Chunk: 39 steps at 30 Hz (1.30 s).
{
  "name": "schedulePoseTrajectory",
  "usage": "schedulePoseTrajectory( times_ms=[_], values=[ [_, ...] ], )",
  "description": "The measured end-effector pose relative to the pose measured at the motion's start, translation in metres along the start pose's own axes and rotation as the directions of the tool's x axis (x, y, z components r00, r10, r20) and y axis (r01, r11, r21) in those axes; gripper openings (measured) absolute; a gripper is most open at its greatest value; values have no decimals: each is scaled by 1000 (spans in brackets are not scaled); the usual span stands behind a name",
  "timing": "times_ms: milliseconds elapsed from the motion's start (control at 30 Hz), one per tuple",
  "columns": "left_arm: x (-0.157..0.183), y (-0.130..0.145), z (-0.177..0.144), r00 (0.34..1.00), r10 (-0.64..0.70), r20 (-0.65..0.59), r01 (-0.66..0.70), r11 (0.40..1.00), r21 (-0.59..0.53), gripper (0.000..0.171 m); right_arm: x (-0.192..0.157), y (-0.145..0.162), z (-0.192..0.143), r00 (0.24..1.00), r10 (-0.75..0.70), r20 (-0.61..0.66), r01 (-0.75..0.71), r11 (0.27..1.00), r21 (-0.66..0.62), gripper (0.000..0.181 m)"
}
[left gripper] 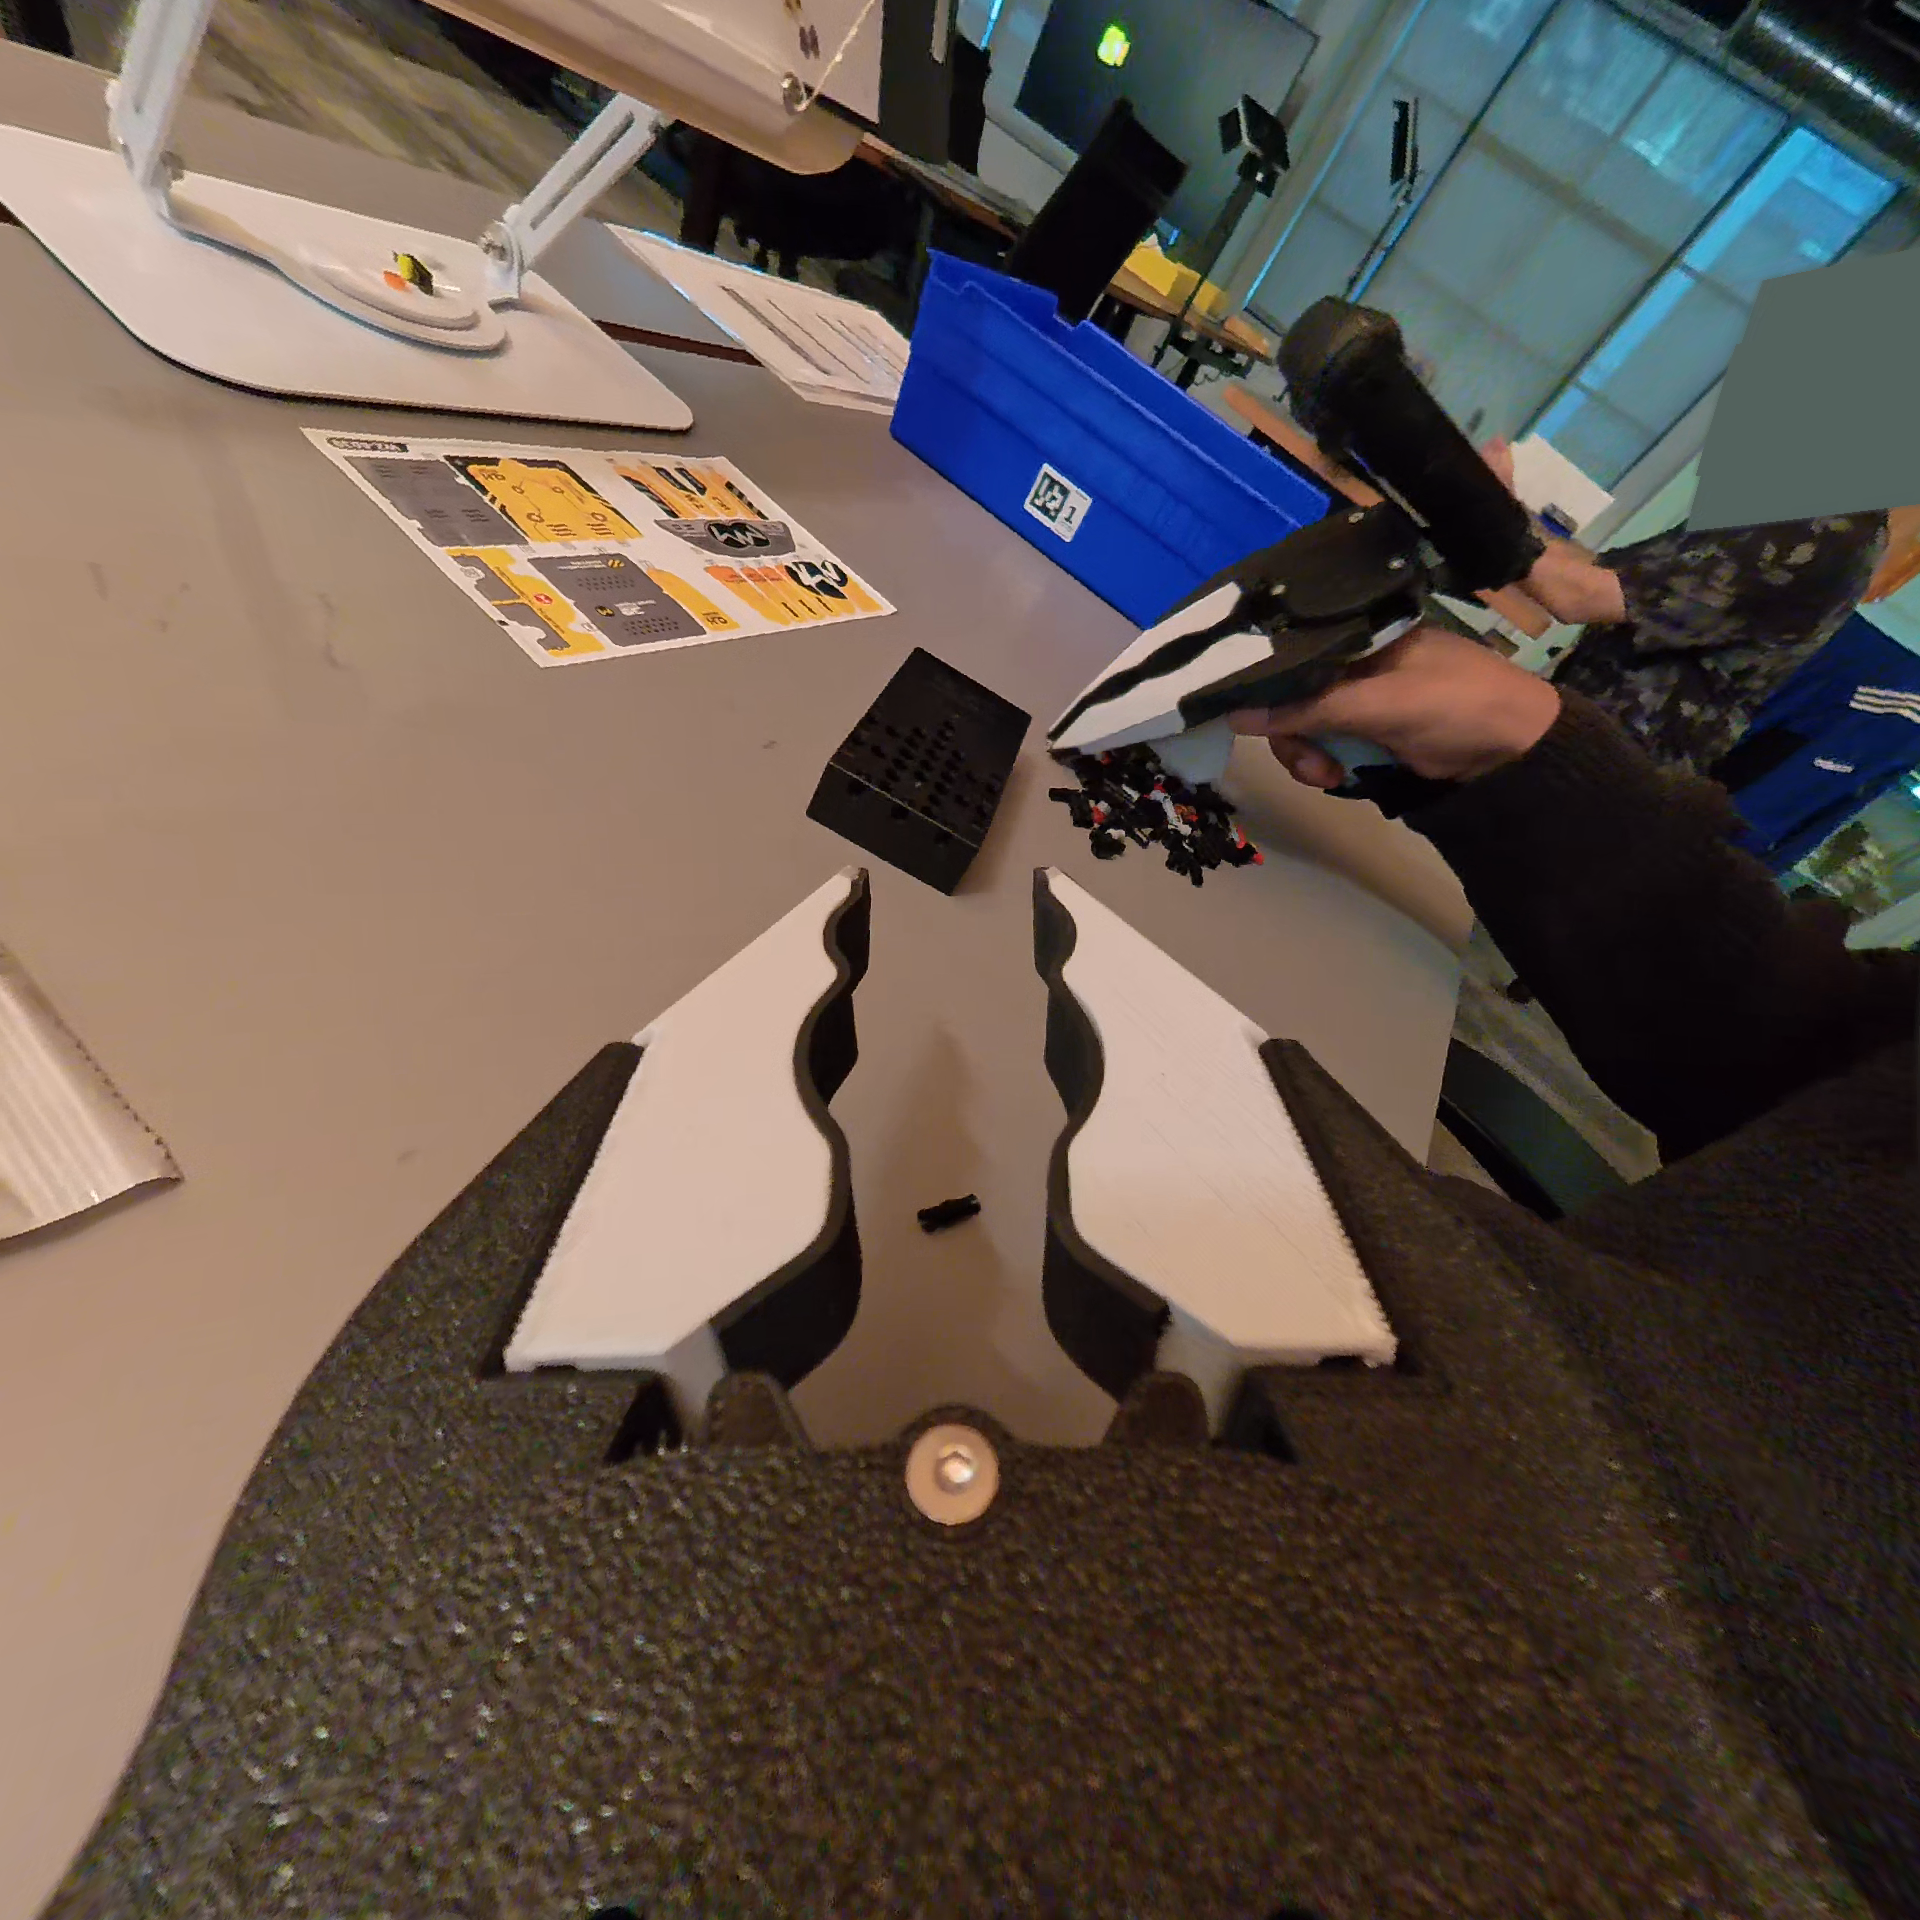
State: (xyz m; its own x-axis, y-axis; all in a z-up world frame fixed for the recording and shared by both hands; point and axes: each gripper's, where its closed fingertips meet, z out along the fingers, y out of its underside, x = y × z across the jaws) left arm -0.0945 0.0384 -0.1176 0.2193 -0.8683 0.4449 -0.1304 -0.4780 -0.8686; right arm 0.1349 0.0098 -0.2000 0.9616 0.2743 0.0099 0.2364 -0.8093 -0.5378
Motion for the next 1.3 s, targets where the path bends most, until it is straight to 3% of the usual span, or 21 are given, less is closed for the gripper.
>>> schedulePoseTrajectory(
  times_ms=[200,500,700,800,1033,1300],
  values=[
    [-1,-1,-2,1000,-3,1,3,1000,8,31,2,-9,-26,1000,29,-6,-29,995,92,4],
    [1,0,2,1000,-6,-18,7,1000,15,31,5,38,-48,995,85,-42,-83,995,47,8],
    [9,-8,1,998,22,-52,-18,997,74,31,-11,20,-56,998,59,-24,-54,985,162,15],
    [13,-12,-1,997,26,-79,-18,994,108,31,-32,7,-51,1000,-13,20,9,980,198,16],
    [16,-17,-6,994,38,-104,-22,988,155,31,-53,-4,-20,990,-125,70,114,984,135,36],
    [16,-18,-8,991,11,-132,11,986,167,31,-57,-3,-3,983,-154,99,147,986,76,37]
  ],
)
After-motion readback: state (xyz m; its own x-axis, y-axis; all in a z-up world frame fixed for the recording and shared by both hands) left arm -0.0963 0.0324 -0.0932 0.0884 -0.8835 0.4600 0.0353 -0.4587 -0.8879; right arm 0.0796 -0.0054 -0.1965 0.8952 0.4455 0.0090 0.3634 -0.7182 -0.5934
